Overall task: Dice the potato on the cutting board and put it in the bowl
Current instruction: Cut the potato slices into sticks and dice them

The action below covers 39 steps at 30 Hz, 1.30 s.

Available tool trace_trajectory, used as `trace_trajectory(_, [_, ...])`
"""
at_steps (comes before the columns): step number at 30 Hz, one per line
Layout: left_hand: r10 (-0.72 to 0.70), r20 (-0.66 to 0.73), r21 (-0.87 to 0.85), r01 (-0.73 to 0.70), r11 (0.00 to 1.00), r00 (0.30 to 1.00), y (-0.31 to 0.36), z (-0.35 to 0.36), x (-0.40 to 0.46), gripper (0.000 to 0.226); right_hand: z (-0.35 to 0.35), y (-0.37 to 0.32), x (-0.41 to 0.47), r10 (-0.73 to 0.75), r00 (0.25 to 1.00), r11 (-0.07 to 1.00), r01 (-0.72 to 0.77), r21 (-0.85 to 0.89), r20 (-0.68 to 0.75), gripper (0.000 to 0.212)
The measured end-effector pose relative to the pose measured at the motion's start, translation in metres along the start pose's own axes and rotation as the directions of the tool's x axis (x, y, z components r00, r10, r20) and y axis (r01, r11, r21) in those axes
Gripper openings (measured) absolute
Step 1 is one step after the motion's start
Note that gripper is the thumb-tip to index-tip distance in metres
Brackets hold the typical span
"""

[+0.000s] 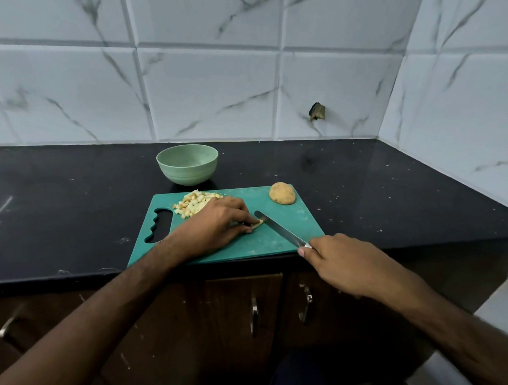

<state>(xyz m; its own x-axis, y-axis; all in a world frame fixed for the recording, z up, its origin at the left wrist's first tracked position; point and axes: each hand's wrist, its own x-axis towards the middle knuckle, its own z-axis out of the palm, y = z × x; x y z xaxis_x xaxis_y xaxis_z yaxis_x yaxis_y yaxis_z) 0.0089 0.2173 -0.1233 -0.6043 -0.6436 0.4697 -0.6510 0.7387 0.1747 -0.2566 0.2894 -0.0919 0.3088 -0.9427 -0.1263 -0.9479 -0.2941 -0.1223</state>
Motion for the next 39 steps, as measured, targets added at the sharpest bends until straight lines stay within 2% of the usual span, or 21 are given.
trace_trajectory(2, [0.006, -0.004, -0.004, -0.006, 1.000, 1.000, 0.000, 0.000, 0.000, 0.022, 0.004, -0.002, 0.000, -0.002, 1.000, 1.000, 0.001, -0.030, -0.031, 0.038])
trace_trajectory(6, [0.000, -0.021, -0.015, -0.001, 1.000, 1.000, 0.000, 0.001, -0.001, 0.021, 0.009, -0.011, -0.003, -0.050, 0.981, 0.973, 0.005, -0.233, -0.187, 0.034])
trace_trajectory(8, [-0.005, -0.023, -0.014, 0.005, 1.000, 1.000, -0.001, 0.001, -0.002, 0.020, 0.007, -0.013, -0.001, -0.048, 0.977, 0.966, -0.007, -0.257, -0.207, 0.036])
trace_trajectory(13, [-0.001, -0.022, 0.001, 0.001, 1.000, 1.000, 0.002, 0.000, -0.002, 0.021, -0.005, -0.011, 0.001, -0.003, 0.988, 0.993, -0.016, -0.117, -0.156, 0.037])
trace_trajectory(18, [-0.003, -0.028, -0.007, 0.003, 1.000, 1.000, 0.000, 0.001, -0.003, 0.021, -0.001, -0.010, -0.006, -0.015, 0.993, 0.992, 0.000, -0.127, -0.118, 0.039])
trace_trajectory(31, [0.008, -0.044, -0.012, -0.008, 1.000, 0.999, 0.001, 0.002, -0.003, 0.018, 0.008, -0.025, 0.002, -0.038, 0.984, 0.983, 0.006, -0.184, -0.173, 0.032])
trace_trajectory(36, [-0.003, -0.055, 0.039, 0.005, 0.999, 0.998, 0.001, 0.002, -0.005, 0.014, -0.006, -0.021, 0.011, 0.013, 0.994, 0.999, -0.018, -0.046, -0.104, 0.037])
trace_trajectory(39, [-0.007, -0.055, 0.033, 0.009, 0.999, 0.998, -0.002, 0.002, -0.006, 0.011, -0.011, -0.020, 0.001, 0.005, 0.992, 0.998, -0.012, -0.058, -0.126, 0.038])
